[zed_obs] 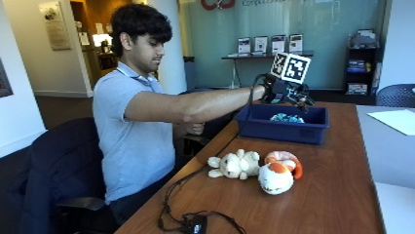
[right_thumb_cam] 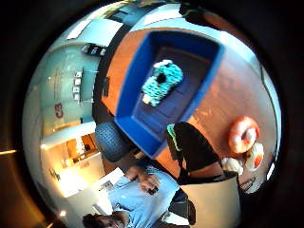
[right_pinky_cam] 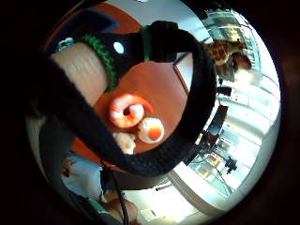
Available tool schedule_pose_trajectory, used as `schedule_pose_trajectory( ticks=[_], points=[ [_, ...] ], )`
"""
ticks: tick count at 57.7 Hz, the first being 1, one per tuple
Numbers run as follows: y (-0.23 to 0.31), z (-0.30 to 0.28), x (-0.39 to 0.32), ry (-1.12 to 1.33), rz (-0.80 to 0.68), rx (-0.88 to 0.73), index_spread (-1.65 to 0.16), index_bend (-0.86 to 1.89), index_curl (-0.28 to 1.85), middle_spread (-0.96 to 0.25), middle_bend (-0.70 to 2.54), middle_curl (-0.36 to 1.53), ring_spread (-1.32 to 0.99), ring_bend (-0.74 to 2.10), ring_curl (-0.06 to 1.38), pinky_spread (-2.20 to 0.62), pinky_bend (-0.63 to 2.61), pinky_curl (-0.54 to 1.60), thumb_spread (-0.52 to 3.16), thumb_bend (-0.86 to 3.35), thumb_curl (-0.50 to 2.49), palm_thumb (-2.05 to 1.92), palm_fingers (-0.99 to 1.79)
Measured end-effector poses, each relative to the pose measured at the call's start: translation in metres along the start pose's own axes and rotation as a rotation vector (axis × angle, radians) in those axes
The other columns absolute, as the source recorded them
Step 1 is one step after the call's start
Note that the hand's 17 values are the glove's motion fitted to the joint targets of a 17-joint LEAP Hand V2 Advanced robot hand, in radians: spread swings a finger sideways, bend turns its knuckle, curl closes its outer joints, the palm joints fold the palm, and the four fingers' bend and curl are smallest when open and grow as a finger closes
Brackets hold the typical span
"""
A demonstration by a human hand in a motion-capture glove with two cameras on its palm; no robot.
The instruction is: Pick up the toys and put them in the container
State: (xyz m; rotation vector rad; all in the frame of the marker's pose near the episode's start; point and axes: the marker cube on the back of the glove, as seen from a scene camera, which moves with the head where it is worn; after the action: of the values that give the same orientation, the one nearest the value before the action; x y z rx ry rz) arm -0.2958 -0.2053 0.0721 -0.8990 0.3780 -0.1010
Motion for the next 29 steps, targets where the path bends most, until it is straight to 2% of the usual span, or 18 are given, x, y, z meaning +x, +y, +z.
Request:
schedule_pose_trajectory(
  ticks=[11, 24, 29],
  points=[
    [0.016, 0.066, 0.058, -0.07, 0.12, -0.159, -0.34, 0.16, 0.32, 0.0, 0.13, 0.31, -0.04, 0.19, 0.21, 0.09, 1.14, 0.35, 1.42, 0.16, 0.26, 0.01, -0.14],
    [0.019, 0.151, 0.092, -0.077, 0.148, -0.3, -0.34, 0.14, 0.3, 0.01, 0.13, 0.28, -0.02, 0.17, 0.21, 0.09, 1.15, 0.35, 1.47, 0.18, 0.29, 0.09, -0.16],
    [0.014, 0.17, 0.093, -0.108, 0.13, -0.296, -0.34, 0.14, 0.29, 0.01, 0.14, 0.27, -0.02, 0.16, 0.2, 0.08, 1.16, 0.35, 1.51, 0.22, 0.31, 0.16, -0.16]
  ],
)
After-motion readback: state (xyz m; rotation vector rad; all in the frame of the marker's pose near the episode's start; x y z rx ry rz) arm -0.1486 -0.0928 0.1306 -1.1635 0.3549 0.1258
